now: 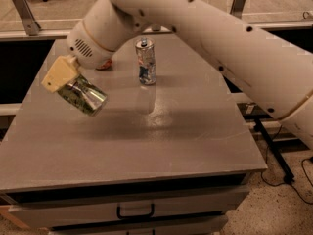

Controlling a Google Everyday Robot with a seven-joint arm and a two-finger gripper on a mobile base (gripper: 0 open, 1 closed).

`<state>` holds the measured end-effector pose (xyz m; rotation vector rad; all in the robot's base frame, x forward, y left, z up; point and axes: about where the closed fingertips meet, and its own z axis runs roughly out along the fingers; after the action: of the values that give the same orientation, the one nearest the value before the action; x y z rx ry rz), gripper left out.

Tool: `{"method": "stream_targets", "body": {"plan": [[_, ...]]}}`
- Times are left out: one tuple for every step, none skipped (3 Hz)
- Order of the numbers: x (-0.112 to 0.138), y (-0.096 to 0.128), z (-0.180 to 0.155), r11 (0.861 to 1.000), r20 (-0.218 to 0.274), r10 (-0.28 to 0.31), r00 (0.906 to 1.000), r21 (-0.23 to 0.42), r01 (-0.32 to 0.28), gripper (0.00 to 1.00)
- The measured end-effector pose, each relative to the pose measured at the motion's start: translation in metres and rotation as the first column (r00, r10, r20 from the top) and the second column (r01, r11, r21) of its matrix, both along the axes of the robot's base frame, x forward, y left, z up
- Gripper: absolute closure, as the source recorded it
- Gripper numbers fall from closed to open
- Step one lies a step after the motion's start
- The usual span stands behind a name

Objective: Place green can upright

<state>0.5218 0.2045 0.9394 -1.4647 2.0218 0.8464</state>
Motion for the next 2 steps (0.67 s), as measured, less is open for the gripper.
{"method": "stream_targets", "body": {"plan": [[0.003, -0.025, 0.014, 0.964, -0.059, 0.097, 0.9935, 0.252, -0.079, 1.00], [0.005, -0.061, 0.024, 0.898, 0.005, 0.191, 0.9815, 0.404, -0.177, 1.00]]}}
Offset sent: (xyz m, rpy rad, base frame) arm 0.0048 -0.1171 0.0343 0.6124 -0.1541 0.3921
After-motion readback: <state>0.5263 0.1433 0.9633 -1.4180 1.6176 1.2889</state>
